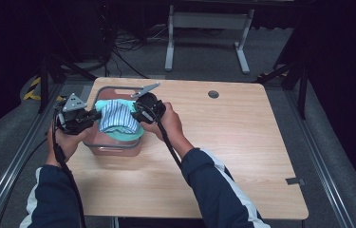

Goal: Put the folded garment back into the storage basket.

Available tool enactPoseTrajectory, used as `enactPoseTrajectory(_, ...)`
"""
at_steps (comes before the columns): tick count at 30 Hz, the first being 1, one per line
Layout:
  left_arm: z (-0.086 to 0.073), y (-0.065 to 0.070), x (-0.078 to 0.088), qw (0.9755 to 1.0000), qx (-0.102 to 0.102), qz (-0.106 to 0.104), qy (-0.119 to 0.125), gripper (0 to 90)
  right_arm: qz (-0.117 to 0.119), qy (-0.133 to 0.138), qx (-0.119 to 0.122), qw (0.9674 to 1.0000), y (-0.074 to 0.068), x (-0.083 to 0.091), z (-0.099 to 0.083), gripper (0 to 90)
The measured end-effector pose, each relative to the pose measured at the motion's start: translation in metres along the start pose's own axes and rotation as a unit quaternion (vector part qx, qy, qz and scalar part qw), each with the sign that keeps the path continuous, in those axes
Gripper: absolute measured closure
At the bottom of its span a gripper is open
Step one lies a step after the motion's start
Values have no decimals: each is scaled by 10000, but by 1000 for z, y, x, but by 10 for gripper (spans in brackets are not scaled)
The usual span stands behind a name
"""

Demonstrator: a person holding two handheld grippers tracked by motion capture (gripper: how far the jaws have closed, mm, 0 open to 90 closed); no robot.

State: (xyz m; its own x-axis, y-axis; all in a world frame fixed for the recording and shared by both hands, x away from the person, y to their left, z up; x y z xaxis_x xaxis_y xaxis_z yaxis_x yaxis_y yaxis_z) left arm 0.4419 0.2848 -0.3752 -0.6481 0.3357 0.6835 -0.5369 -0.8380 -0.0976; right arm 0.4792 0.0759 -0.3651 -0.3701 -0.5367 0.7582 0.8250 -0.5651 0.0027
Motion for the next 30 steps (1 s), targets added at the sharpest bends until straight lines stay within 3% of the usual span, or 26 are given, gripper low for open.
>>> enactPoseTrajectory(12, -14, -10, -3, 9997, 139, 90, -177, 830, 65, -61, 90, 9999, -9, -27, 10, 797)
enactPoseTrajectory(19, -19, -8, -17, 9988, 2, 154, -464, 830, 134, -222, 71, 9996, -8, -43, 4, 795)
enactPoseTrajectory(27, -20, -6, -26, 9981, -53, 148, -601, 829, 170, -317, -52, 9993, -3, -51, -4, 792)
enactPoseTrajectory(30, -22, -4, -31, 9969, -147, 255, -729, 828, 167, -349, -71, 9992, -3, -55, -6, 790)
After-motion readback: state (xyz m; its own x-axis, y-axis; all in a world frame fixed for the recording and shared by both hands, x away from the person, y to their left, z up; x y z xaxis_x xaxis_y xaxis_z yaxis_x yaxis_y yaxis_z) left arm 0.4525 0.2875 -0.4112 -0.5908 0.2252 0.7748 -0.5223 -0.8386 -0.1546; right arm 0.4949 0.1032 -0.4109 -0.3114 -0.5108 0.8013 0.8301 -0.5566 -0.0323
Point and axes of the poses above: each handheld gripper's, and its own axes: x roughly backward along the jaws, z roughly out of its top, y roughly to its right, the point moved 4 cm from there along -x, roughly forward along the jaws, and after that the axes turned 8 degrees about -y, right-handed, at the moved point
